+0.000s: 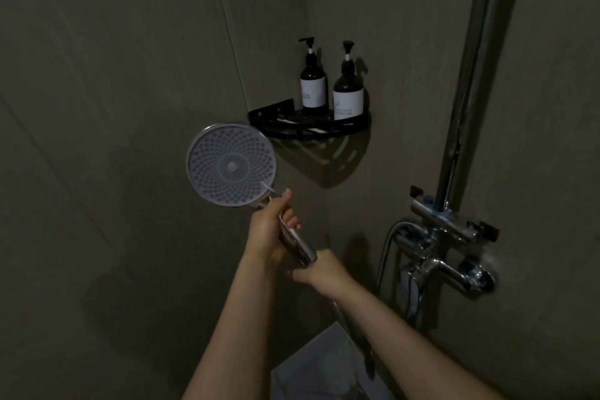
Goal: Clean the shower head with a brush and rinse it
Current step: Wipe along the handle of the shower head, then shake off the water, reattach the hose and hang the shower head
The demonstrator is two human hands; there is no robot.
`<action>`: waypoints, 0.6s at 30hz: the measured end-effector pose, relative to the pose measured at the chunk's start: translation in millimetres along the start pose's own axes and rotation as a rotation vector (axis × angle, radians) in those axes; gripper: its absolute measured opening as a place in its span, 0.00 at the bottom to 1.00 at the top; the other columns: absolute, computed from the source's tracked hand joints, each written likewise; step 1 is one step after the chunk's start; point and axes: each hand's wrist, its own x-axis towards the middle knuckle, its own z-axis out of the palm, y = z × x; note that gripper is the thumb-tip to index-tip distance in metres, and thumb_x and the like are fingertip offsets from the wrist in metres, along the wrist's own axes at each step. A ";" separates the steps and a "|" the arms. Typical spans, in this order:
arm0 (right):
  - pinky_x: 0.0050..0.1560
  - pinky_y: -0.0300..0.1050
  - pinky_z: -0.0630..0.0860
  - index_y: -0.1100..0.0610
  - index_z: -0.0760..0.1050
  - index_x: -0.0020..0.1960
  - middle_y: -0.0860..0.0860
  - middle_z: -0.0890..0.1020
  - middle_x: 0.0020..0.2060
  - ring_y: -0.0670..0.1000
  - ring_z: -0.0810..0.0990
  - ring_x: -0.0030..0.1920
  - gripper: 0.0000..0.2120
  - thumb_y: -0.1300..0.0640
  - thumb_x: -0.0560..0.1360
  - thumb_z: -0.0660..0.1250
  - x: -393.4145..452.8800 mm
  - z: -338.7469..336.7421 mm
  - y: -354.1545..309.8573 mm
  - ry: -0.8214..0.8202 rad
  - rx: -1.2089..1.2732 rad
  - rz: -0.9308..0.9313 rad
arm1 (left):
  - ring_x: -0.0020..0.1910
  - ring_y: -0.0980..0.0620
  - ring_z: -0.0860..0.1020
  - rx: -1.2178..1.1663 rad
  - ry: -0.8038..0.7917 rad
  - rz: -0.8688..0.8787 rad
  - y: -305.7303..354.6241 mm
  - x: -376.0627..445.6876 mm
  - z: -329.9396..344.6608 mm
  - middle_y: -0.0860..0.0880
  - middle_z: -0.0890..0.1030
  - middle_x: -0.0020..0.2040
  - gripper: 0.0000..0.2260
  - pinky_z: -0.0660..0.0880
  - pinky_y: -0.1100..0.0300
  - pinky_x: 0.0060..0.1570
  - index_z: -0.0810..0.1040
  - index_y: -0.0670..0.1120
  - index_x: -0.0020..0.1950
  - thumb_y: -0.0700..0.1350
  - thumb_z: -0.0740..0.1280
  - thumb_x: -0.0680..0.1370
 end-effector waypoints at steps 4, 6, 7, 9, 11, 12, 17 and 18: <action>0.34 0.34 0.68 0.53 0.69 0.36 0.50 0.73 0.32 0.45 0.71 0.33 0.12 0.61 0.70 0.73 -3.9 -36.1 29.5 0.131 0.185 -0.034 | 0.21 0.54 0.65 0.163 0.233 0.081 -22.0 3.7 8.5 0.51 0.65 0.22 0.14 0.67 0.62 0.26 0.67 0.48 0.31 0.41 0.68 0.75; 0.32 0.36 0.69 0.55 0.70 0.35 0.51 0.73 0.31 0.47 0.71 0.31 0.11 0.58 0.74 0.69 -8.1 -63.5 46.8 0.365 0.352 0.081 | 0.24 0.52 0.67 0.219 0.303 0.087 -32.2 3.3 5.7 0.51 0.68 0.21 0.16 0.68 0.59 0.31 0.68 0.47 0.28 0.43 0.70 0.73; 0.31 0.39 0.69 0.55 0.70 0.34 0.52 0.73 0.30 0.48 0.71 0.29 0.12 0.55 0.76 0.66 -10.1 -76.5 54.4 0.455 0.466 0.163 | 0.26 0.51 0.68 0.227 0.325 0.076 -37.1 2.8 4.2 0.52 0.69 0.20 0.16 0.69 0.58 0.34 0.69 0.47 0.28 0.44 0.71 0.73; 0.28 0.38 0.67 0.56 0.68 0.32 0.53 0.70 0.28 0.49 0.69 0.24 0.17 0.53 0.79 0.61 -12.6 -96.2 66.6 0.554 0.677 0.282 | 0.27 0.51 0.69 0.199 0.350 0.045 -47.2 2.1 2.3 0.52 0.70 0.20 0.15 0.70 0.56 0.37 0.70 0.47 0.29 0.45 0.72 0.72; 0.26 0.39 0.67 0.58 0.67 0.32 0.53 0.69 0.27 0.49 0.68 0.24 0.18 0.52 0.79 0.60 -13.6 -108.9 75.2 0.614 0.788 0.327 | 0.23 0.52 0.69 0.126 0.336 0.037 -56.3 1.4 3.7 0.52 0.69 0.19 0.12 0.71 0.60 0.30 0.71 0.46 0.32 0.44 0.70 0.74; 0.26 0.41 0.69 0.59 0.69 0.35 0.54 0.69 0.27 0.50 0.69 0.26 0.16 0.53 0.79 0.60 -14.2 -112.7 78.0 0.651 0.820 0.338 | 0.21 0.54 0.69 0.085 0.323 0.040 -59.8 1.0 4.6 0.53 0.68 0.19 0.12 0.70 0.63 0.26 0.71 0.45 0.34 0.42 0.69 0.75; 0.43 0.44 0.78 0.65 0.72 0.58 0.57 0.77 0.40 0.53 0.76 0.38 0.11 0.59 0.79 0.59 -12.5 -130.2 82.2 0.655 1.105 0.292 | 0.19 0.56 0.68 0.038 0.292 -0.002 -70.8 -0.1 4.3 0.53 0.68 0.20 0.11 0.71 0.63 0.26 0.71 0.45 0.35 0.42 0.67 0.76; 0.51 0.47 0.77 0.66 0.72 0.55 0.60 0.78 0.46 0.56 0.78 0.43 0.10 0.60 0.80 0.58 -12.4 -132.6 82.1 0.599 1.166 0.292 | 0.19 0.56 0.68 0.040 0.289 -0.003 -72.6 -0.5 4.9 0.53 0.68 0.19 0.11 0.71 0.62 0.26 0.71 0.45 0.34 0.41 0.67 0.76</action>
